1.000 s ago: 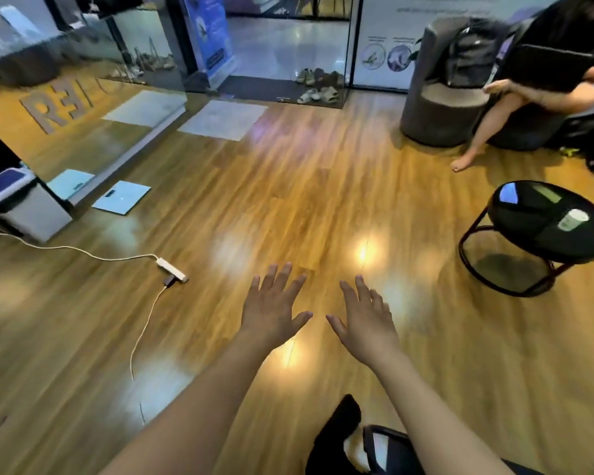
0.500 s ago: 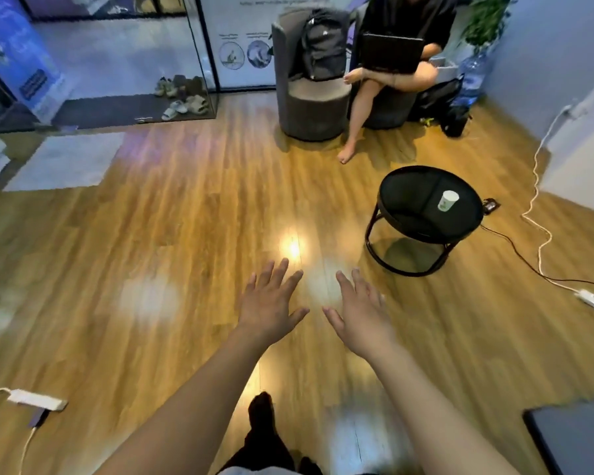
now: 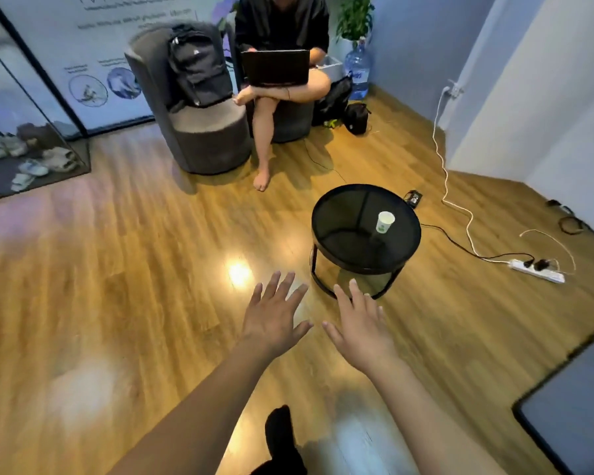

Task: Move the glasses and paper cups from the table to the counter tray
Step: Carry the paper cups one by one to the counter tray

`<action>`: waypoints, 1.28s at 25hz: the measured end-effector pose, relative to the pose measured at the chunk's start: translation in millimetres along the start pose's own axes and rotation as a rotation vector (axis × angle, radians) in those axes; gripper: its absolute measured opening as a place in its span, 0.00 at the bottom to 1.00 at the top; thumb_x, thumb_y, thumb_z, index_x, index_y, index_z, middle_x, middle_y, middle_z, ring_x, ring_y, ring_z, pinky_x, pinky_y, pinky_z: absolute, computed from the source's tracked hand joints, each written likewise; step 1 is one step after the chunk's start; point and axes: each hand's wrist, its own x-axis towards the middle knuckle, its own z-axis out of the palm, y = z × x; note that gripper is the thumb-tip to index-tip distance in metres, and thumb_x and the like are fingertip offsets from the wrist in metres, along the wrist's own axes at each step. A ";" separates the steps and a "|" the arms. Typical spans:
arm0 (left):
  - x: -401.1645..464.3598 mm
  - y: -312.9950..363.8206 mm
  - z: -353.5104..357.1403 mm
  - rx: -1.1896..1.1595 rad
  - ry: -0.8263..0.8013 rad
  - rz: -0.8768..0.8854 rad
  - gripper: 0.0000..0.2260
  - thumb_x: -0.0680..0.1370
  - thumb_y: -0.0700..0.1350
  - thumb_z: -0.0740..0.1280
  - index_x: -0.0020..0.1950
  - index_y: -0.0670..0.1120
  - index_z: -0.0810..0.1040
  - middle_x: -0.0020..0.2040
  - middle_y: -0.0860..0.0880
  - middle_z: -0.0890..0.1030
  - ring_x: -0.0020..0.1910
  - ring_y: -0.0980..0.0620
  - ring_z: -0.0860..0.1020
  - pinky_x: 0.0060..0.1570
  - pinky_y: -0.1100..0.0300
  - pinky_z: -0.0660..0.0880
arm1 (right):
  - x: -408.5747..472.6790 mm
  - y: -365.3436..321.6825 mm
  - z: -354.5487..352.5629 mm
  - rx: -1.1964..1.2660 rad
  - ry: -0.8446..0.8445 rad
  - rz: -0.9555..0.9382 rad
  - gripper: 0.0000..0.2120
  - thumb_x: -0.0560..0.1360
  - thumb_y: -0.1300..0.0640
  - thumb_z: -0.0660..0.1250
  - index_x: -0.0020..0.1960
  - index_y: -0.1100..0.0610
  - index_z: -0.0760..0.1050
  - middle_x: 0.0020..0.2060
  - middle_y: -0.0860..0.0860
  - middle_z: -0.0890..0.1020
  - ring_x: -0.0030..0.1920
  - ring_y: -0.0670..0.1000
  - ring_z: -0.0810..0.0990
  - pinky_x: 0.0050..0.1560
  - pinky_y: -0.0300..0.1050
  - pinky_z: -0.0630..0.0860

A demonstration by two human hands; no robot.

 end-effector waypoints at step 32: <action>683.9 131.6 185.4 -0.527 -0.406 -0.059 0.40 0.76 0.52 0.76 0.81 0.60 0.56 0.81 0.58 0.61 0.79 0.54 0.63 0.74 0.53 0.62 | 537.8 379.8 97.0 0.835 -0.151 0.598 0.38 0.76 0.50 0.74 0.78 0.41 0.56 0.78 0.44 0.64 0.73 0.51 0.69 0.71 0.58 0.71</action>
